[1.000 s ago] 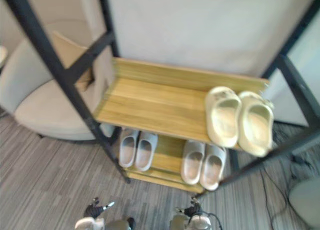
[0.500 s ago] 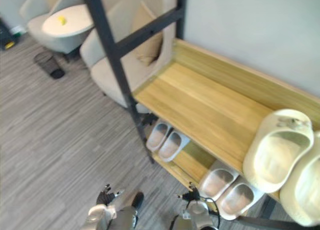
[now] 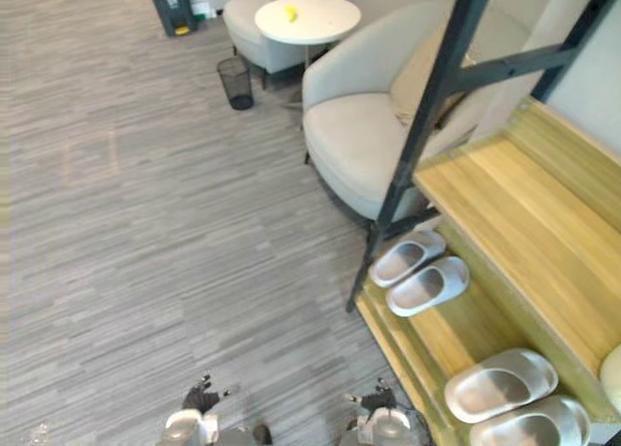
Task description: Organize the slippers on the shoe rack
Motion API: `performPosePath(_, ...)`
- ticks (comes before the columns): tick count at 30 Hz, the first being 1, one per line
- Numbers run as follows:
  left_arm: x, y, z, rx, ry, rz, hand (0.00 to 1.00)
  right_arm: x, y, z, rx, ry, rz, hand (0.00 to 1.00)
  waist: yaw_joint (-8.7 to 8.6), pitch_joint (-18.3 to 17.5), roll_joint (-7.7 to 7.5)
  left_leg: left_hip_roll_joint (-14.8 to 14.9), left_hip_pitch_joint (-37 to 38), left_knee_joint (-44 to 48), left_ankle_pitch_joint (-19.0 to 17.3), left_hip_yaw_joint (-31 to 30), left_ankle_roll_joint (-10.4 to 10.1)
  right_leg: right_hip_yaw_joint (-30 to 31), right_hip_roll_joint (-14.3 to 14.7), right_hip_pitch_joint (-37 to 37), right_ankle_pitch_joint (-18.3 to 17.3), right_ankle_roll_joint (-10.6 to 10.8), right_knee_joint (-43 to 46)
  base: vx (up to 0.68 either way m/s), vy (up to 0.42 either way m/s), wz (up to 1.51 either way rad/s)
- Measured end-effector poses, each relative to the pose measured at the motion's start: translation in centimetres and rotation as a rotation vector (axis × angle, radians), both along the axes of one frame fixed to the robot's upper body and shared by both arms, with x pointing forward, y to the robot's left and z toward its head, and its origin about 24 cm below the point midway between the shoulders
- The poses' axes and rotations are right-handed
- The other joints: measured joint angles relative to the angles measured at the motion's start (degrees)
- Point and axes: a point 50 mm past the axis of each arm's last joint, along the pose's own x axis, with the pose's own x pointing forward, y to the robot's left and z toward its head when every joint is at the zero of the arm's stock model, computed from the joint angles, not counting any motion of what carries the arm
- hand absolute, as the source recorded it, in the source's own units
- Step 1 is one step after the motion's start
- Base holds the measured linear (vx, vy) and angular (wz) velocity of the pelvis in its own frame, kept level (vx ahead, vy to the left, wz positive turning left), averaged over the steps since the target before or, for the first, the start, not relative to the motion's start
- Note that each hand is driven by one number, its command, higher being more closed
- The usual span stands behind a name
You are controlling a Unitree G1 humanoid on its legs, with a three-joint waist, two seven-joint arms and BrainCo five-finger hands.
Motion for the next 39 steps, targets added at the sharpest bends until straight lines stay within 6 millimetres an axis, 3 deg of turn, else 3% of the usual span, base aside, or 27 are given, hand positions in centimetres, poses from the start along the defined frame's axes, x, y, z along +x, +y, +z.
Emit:
performPosePath(2,0.0,0.0,0.0,0.0,-0.003,0.003,0.0,0.1,0.1,0.0,0.003,-0.004,-0.001,0.0,-0.36,0.0,-0.47,-0.9,0.5,-1.2,-0.4,-3.3,1.3,3.2,-1.1,-2.7,-0.1,-0.4,7.3,-0.07,0.003,0.71)
performPosePath(3,0.1,0.3,0.1,0.002,-0.008,0.02,0.0,0.1,0.3,0.0,0.007,-0.006,-0.001,0.0,-0.41,0.3,-0.88,-1.2,0.8,-1.9,-0.8,-6.1,2.3,9.1,-0.7,-6.0,-1.4,-1.0,12.9,-0.01,-0.078,0.79)
performPosePath(6,0.4,1.0,0.3,0.0,-0.022,0.083,0.0,0.1,1.0,0.0,0.026,-0.008,0.001,0.0,-0.68,0.3,-2.4,-1.3,-0.1,-1.6,-1.0,-12.8,2.6,21.9,7.2,-8.1,-4.8,-0.3,12.2,-0.02,-0.201,1.09)
performPosePath(8,0.6,1.0,0.4,-0.004,-0.031,0.09,0.0,-0.4,0.9,-0.2,0.025,0.005,-0.003,0.0,-0.8,0.2,-3.48,-3.1,-1.5,-1.5,-0.7,-17.8,1.8,25.9,9.1,-7.6,-5.0,-0.3,6.6,0.02,-0.263,1.51)
performPosePath(9,0.6,0.6,0.3,-0.022,-0.03,0.111,0.0,-0.7,0.6,-0.3,0.02,0.012,-0.007,0.0,-0.73,0.2,-3.83,-3.9,-1.9,-1.4,-0.5,-21.4,1.2,23.4,8.2,-7.0,-8.2,-1.4,6.9,0.07,-0.246,1.48)
performPosePath(10,0.6,0.2,0.3,-0.038,-0.036,0.132,0.0,-1.1,0.1,-0.3,0.009,0.022,-0.021,0.0,-0.75,-0.8,-2.8,-3.6,-2.6,-1.2,0.0,-23.6,0.0,20.5,8.1,-7.0,-8.7,-1.5,6.1,0.11,-0.225,1.37)
performPosePath(11,0.5,0.0,0.3,-0.045,-0.039,0.146,0.0,-1.0,0.0,-0.3,0.006,0.017,-0.023,0.0,-0.73,-0.8,-1.93,-2.9,-3.5,-0.3,-0.2,-24.4,-0.3,18.2,8.2,-6.3,-8.7,-1.5,5.4,0.17,-0.166,1.1)
performPosePath(13,0.5,-0.2,0.3,-0.063,-0.044,0.178,0.0,-0.7,0.0,-0.1,0.004,0.005,-0.018,0.0,-0.69,-0.7,-0.25,0.4,-6.3,4.2,-1.7,-25.0,-2.9,12.6,10.0,-2.9,-7.5,-3.5,2.7,0.25,-0.177,1.02)
performPosePath(15,0.8,-0.2,0.4,-0.07,-0.06,0.194,0.0,-0.5,0.8,-0.1,0.017,-0.002,0.0,0.0,-0.28,-0.4,-0.28,2.3,-8.6,10.0,-1.9,-22.4,-3.4,9.6,11.0,0.3,-7.3,-3.8,1.4,0.2,-0.126,0.78)
performPosePath(17,1.5,-0.3,0.8,-0.075,-0.087,0.196,0.0,-0.2,1.4,0.0,0.039,-0.018,-0.006,0.0,0.21,-0.1,-0.79,4.2,-12.8,19.6,-1.8,-14.9,-3.5,7.1,11.3,3.7,-7.2,-4.0,-0.5,0.17,-0.068,0.67)
performPosePath(20,2.0,-0.6,1.0,-0.081,-0.105,0.18,0.0,0.4,1.5,0.3,0.038,-0.034,-0.008,0.0,1.13,1.3,-0.13,7.2,-14.9,22.9,-4.0,-2.8,-1.7,5.8,10.8,7.9,-7.4,-4.3,-2.5,0.2,0.061,0.36)
performPosePath(22,1.9,-0.7,1.0,-0.084,-0.101,0.183,0.0,0.5,1.5,0.4,0.038,-0.04,-0.012,0.0,1.51,1.0,1.32,6.8,-15.1,18.1,-2.2,1.4,0.8,5.3,10.0,8.6,-7.8,-3.4,-2.5,0.16,0.182,0.39)
performPosePath(25,1.9,0.2,1.1,-0.066,-0.109,0.186,0.0,0.8,2.5,0.4,0.065,-0.046,-0.007,0.0,2.38,1.0,-0.63,3.7,-14.6,13.8,-1.8,2.2,1.7,5.7,8.2,8.6,-6.4,-0.8,-6.3,0.19,0.184,0.28)
performPosePath(27,1.3,0.9,1.0,-0.049,-0.096,0.188,0.0,1.3,2.6,0.5,0.071,-0.048,-0.002,0.0,3.36,1.0,-0.81,2.4,-13.3,13.0,-2.2,2.2,2.5,5.8,7.3,10.1,-5.0,0.3,-7.4,0.21,0.16,0.12)
performPosePath(29,0.6,1.0,0.8,-0.045,-0.079,0.194,0.0,0.9,2.4,0.3,0.069,-0.038,-0.009,0.0,3.48,0.9,-0.79,1.0,-10.0,11.8,-3.0,1.8,3.7,5.7,5.8,10.8,-5.0,0.4,-2.2,0.13,0.11,0.3)
performPosePath(30,0.3,1.3,0.7,-0.04,-0.072,0.189,0.0,0.3,2.2,0.1,0.067,-0.025,-0.015,0.0,3.44,0.6,-0.8,0.0,-8.1,10.4,-4.1,1.0,4.7,5.9,4.4,8.7,-4.7,0.9,6.3,0.11,0.124,0.43)
performPosePath(31,0.4,1.2,0.8,-0.042,-0.079,0.178,0.0,-0.1,2.1,0.0,0.065,-0.015,-0.018,0.0,3.4,0.4,-1.87,-1.6,-6.6,10.0,-6.5,-0.3,5.8,8.0,2.3,3.6,-2.9,0.6,19.4,0.15,0.141,0.5)
performPosePath(32,0.5,1.4,0.8,-0.038,-0.083,0.175,0.0,-0.2,2.2,0.0,0.067,-0.012,-0.019,0.0,3.39,0.6,-2.41,-2.3,-5.8,10.0,-7.0,-1.1,5.8,9.4,1.6,1.3,-0.6,-0.5,24.7,0.2,0.074,0.63)
performPosePath(33,0.4,1.9,0.9,-0.032,-0.082,0.167,0.0,-0.3,2.4,0.1,0.077,-0.025,-0.02,0.0,3.01,0.7,-3.07,-3.3,-3.9,10.0,-7.7,-3.1,6.9,13.6,1.9,-4.5,2.1,-0.8,35.3,0.26,0.012,0.76)
performPosePath(34,0.3,2.1,0.9,-0.032,-0.078,0.174,0.0,-0.4,2.3,0.1,0.08,-0.027,-0.022,0.0,2.64,0.5,-3.57,-3.2,-2.2,9.9,-8.6,-5.0,7.3,15.3,4.0,-7.8,-0.1,-0.4,39.7,0.27,-0.014,0.79)
performPosePath(36,0.4,1.8,0.9,-0.041,-0.084,0.174,0.0,-0.2,2.1,0.2,0.08,-0.04,-0.023,0.0,1.87,0.4,-3.75,-2.9,0.6,8.1,-9.5,-7.5,7.4,14.6,5.8,-12.4,-3.0,-0.3,38.2,0.26,-0.051,0.73)
performPosePath(38,0.5,1.4,0.9,-0.054,-0.086,0.175,0.0,0.2,2.0,0.4,0.08,-0.06,-0.026,0.0,1.06,0.4,-3.56,-2.7,3.0,5.7,-10.1,-9.4,7.1,12.9,7.1,-17.0,-3.5,0.1,30.0,0.36,-0.085,0.56)
performPosePath(39,0.9,1.1,1.0,-0.065,-0.095,0.18,0.0,0.6,1.9,0.6,0.078,-0.074,-0.023,0.0,0.94,0.5,-3.37,-2.1,4.6,4.5,-10.8,-10.5,6.4,11.6,8.2,-18.4,-3.1,-0.2,20.4,0.42,-0.115,0.57)
